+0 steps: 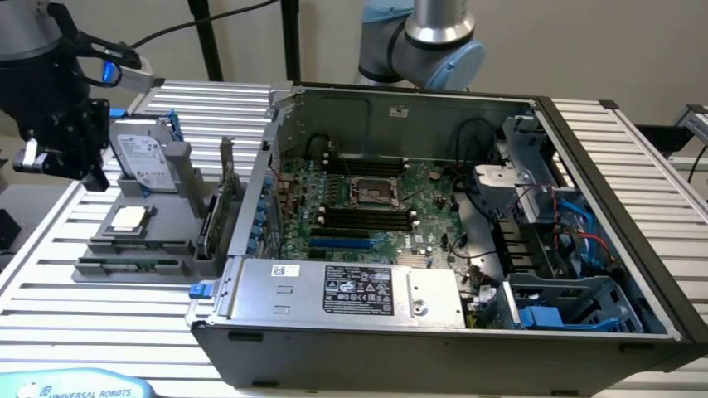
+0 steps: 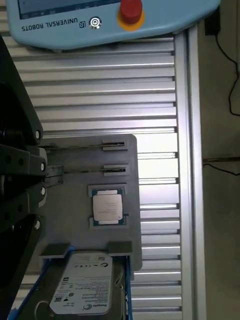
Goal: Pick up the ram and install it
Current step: 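Pick up the ram and move it above insertion slot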
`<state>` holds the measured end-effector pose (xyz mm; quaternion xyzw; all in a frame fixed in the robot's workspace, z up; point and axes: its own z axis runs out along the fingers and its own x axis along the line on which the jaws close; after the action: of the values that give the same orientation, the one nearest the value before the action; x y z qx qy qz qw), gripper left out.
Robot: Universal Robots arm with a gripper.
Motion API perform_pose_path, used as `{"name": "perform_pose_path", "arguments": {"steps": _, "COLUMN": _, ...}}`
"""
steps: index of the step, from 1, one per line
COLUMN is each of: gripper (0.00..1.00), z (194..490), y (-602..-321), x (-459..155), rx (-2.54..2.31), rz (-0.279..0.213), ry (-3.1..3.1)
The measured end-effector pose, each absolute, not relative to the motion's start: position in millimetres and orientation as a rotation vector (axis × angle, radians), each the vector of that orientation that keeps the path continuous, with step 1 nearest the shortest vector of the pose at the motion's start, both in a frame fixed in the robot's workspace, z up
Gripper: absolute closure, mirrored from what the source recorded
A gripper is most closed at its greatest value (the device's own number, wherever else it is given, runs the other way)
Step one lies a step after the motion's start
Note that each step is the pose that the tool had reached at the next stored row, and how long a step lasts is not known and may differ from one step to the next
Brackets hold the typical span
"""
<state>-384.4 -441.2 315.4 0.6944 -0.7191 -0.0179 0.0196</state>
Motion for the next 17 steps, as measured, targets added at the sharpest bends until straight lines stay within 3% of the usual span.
{"name": "perform_pose_path", "arguments": {"steps": 12, "gripper": 0.89, "z": 302, "y": -451, "x": -380, "rx": 2.197, "rz": -0.053, "ry": -2.189}}
{"name": "perform_pose_path", "arguments": {"steps": 13, "gripper": 0.88, "z": 301, "y": -452, "x": -379, "rx": 2.200, "rz": -0.053, "ry": -2.186}}
{"name": "perform_pose_path", "arguments": {"steps": 16, "gripper": 0.70, "z": 297, "y": -454, "x": -379, "rx": 2.210, "rz": -0.052, "ry": -2.177}}
{"name": "perform_pose_path", "arguments": {"steps": 17, "gripper": 0.70, "z": 296, "y": -455, "x": -379, "rx": 2.212, "rz": -0.052, "ry": -2.175}}
